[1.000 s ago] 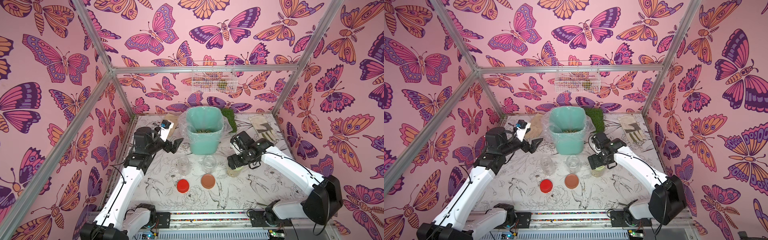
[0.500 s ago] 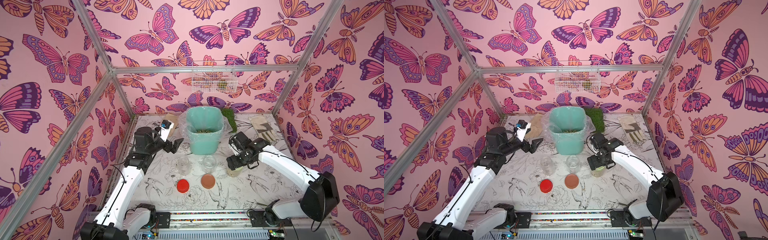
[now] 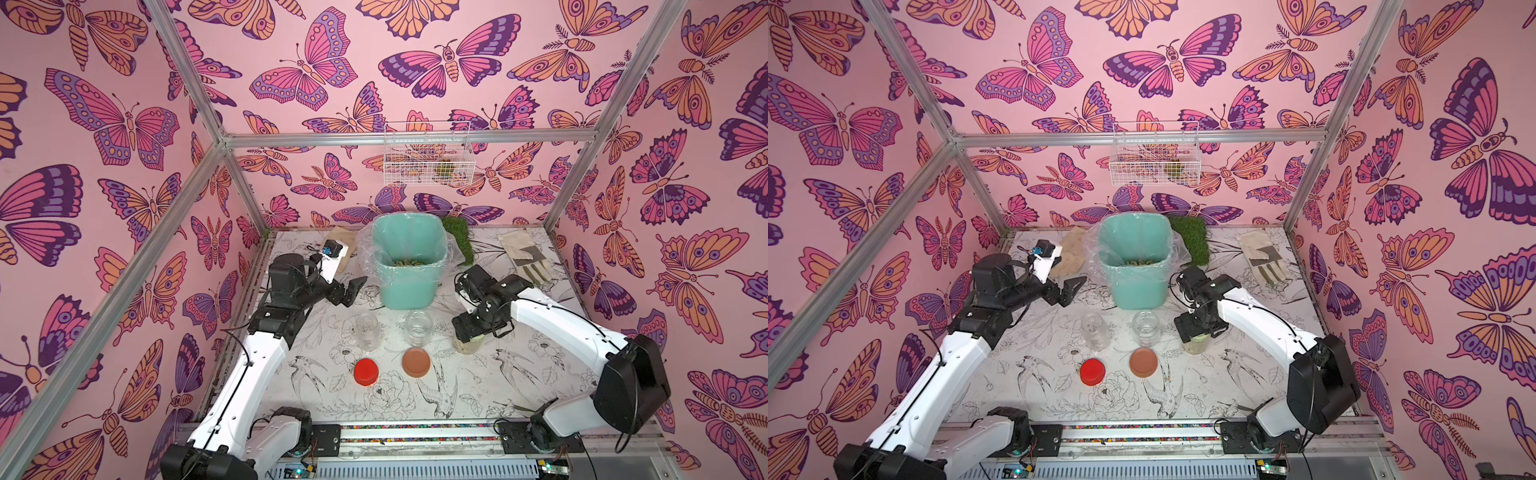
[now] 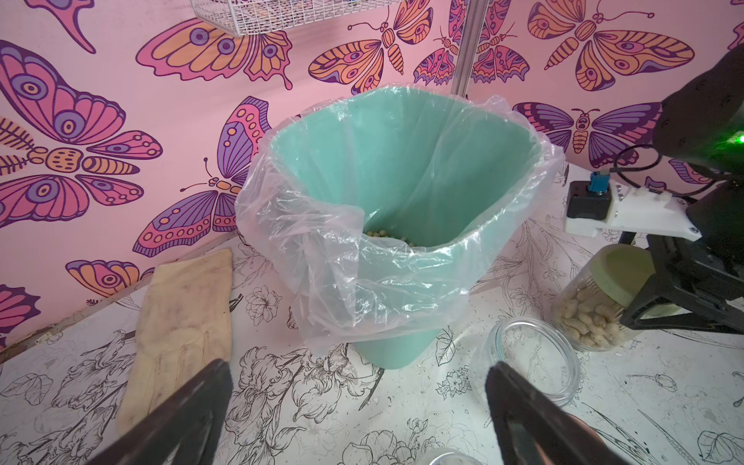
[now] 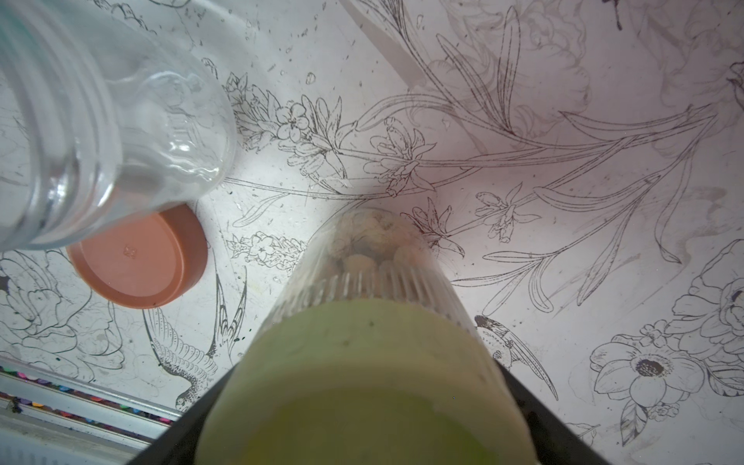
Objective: Empty moldy peanuts from jars
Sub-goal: Pick up the jar from the center of the board.
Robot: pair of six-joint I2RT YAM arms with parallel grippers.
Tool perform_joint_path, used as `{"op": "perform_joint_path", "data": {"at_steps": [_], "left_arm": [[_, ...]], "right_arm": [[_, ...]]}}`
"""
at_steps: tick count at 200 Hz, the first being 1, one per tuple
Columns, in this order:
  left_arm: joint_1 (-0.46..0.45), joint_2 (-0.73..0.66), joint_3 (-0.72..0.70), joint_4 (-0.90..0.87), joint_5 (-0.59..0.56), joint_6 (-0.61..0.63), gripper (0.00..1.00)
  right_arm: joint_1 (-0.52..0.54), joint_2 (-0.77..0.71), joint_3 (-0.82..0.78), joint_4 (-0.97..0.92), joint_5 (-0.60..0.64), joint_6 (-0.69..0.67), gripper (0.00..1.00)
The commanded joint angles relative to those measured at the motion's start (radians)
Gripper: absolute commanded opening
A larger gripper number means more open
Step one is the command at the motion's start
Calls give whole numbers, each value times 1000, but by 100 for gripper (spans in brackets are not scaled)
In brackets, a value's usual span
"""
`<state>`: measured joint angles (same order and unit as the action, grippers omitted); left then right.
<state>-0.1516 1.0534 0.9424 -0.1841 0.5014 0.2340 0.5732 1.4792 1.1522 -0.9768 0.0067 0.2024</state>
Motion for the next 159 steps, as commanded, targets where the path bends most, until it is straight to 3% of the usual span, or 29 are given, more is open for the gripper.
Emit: {"op": "perform_joint_path", "data": {"at_steps": [1,48,55,72,116,159], "left_arm": [[-3,13,-5,-4,12,4,100],[-5,7,3,-17,44,1,100],[-5,5,7,-20,53,-1,100],[-5,-1,12,-20,88,-14,100],[-26,-30,35,-32,215,-17,100],[-80,-44,64,-32,298,-1,100]], "right_arm": [[9,-6,13,-10,-7,8,83],[2,-67,25,30,-44,11,50],[-3,-83,23,41,-60,11,39],[-30,-124,28,61,-139,-6,0],[-113,-184,104,20,-320,-77,0],[-198,-236,158,82,-535,-41,0]]}}
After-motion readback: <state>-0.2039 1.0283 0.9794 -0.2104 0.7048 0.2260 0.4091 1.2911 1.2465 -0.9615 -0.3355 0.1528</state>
